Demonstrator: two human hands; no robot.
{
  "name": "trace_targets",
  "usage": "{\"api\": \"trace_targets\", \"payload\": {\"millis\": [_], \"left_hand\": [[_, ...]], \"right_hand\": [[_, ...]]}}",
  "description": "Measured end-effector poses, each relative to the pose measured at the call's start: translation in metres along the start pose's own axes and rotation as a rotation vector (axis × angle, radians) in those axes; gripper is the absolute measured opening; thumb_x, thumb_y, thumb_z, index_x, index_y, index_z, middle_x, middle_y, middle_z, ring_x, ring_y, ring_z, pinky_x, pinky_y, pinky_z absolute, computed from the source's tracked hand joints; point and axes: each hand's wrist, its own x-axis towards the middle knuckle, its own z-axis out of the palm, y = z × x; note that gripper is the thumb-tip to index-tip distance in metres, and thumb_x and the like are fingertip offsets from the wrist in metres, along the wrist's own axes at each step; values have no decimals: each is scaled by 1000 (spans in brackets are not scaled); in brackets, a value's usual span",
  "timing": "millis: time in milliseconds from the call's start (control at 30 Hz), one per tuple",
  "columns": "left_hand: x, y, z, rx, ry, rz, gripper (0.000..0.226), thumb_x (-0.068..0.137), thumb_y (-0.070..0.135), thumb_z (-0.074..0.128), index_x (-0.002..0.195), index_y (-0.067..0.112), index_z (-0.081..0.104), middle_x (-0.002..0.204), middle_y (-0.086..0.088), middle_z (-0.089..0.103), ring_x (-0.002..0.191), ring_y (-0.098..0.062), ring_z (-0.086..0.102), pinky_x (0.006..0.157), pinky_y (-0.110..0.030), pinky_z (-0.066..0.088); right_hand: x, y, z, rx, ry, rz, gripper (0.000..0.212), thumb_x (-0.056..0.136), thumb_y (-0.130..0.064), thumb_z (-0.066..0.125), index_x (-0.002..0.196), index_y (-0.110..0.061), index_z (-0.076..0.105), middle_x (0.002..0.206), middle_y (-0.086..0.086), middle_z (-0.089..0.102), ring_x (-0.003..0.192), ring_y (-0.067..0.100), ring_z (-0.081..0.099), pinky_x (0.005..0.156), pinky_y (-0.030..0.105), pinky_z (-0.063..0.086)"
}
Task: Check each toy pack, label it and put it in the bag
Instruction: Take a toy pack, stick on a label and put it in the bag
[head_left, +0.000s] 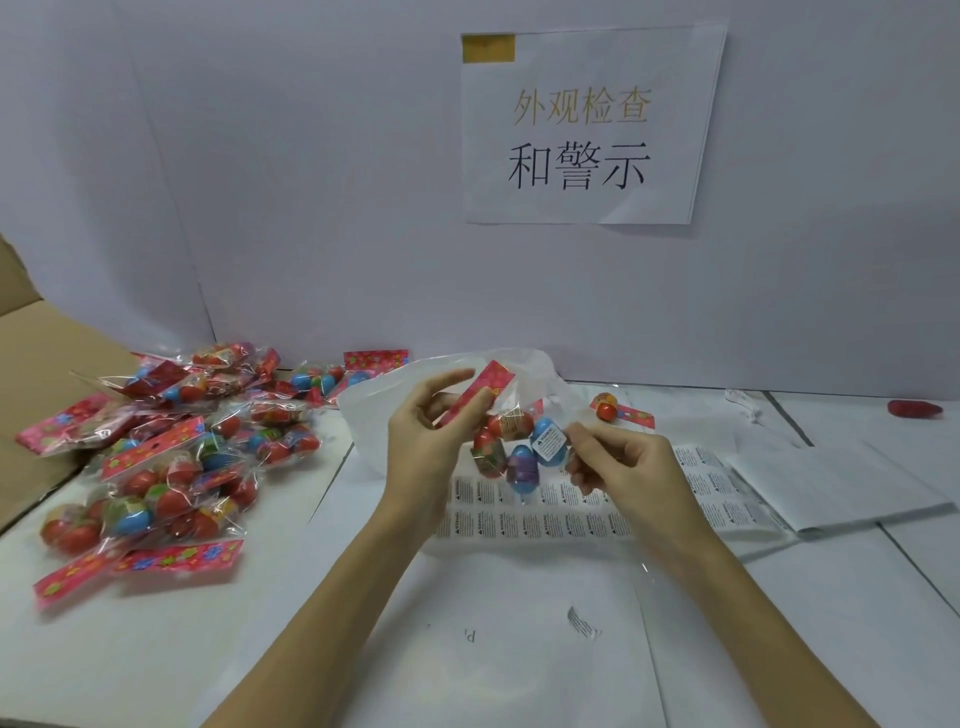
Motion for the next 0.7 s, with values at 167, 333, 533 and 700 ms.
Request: {"api": "trace_targets", "payload": {"millis": [167,333,533,700], "left_hand": [[-1,-5,2,-46,93,3,36,78,38,82,109,22,72,99,-5,80,90,-30,78,68,-30,63],[-4,-7,7,15,-89,-49,54,86,47,78,132,26,56,118,-9,76,95,-26,78,83,-37,64],[-9,-4,9,135,-291,9,34,93,23,78,126,28,69,111,-1,76,92,-22,74,76,-28,58],[-12,-1,7,250,-422,-110,37,79,41,78,116,40,76,101,-1,79,98,-29,72,79,-24,55]], "right_hand": [[-1,0,7,92,41,36,35,81,-47,74,87,-15,85,81,16,77,74,23,75,68,22,59],[2,5,0,221,83,62,27,99,-24,64,113,-6,78,100,16,80,95,30,78,79,26,62],[8,1,-8,188,41,116,52,90,-46,71,133,-16,66,119,5,77,110,24,74,89,34,61],[9,-3,-12,173,111,114,51,75,-52,80,120,-27,76,113,1,79,109,18,73,91,37,54]]}}
